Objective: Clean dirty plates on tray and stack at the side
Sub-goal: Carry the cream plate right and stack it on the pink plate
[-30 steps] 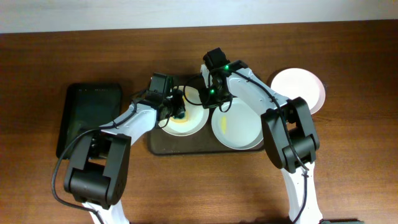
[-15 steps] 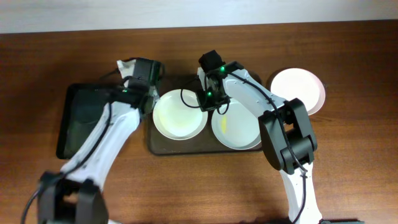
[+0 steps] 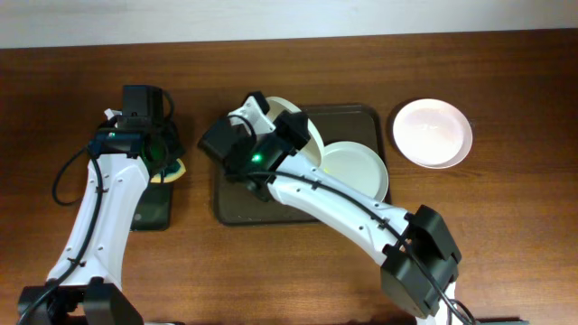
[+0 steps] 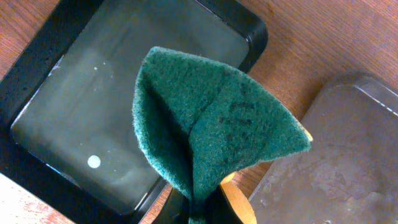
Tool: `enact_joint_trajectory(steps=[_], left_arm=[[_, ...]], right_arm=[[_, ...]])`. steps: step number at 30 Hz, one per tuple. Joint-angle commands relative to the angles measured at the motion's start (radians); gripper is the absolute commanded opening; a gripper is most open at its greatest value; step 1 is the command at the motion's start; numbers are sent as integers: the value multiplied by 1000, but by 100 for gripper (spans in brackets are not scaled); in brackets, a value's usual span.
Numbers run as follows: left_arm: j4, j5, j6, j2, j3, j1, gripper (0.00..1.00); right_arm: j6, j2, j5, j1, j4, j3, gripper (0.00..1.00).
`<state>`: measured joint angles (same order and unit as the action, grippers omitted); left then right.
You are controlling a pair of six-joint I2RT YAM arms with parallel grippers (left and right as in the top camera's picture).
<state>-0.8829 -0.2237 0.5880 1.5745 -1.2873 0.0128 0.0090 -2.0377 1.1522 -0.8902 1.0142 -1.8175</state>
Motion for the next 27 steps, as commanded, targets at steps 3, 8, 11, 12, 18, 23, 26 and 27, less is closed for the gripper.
enact_joint_trajectory(steps=[3, 8, 11, 12, 18, 23, 26, 27], left_arm=[[-5, 8, 10, -13, -8, -3, 0], [-5, 8, 10, -13, -7, -3, 0], [-5, 8, 10, -13, -6, -3, 0], [-5, 8, 10, -13, -6, -3, 0], [-4, 8, 10, -13, -6, -3, 0], [3, 12, 11, -6, -6, -3, 0], [5, 21, 11, 3, -6, -3, 0], [7, 26, 10, 3, -6, -3, 0]], right_arm=[[-62, 34, 188, -34, 1, -21, 4], [6, 34, -57, 5, 5, -21, 4], [240, 34, -652, 275, 34, -21, 4], [244, 34, -840, 383, 42, -21, 4], [243, 34, -1366, 1055, 89, 13, 4], [243, 32, -1361, 1295, -61, 187, 4], [243, 32, -1310, 1295, -156, 283, 41], [243, 32, -1317, 1295, -150, 283, 54]])
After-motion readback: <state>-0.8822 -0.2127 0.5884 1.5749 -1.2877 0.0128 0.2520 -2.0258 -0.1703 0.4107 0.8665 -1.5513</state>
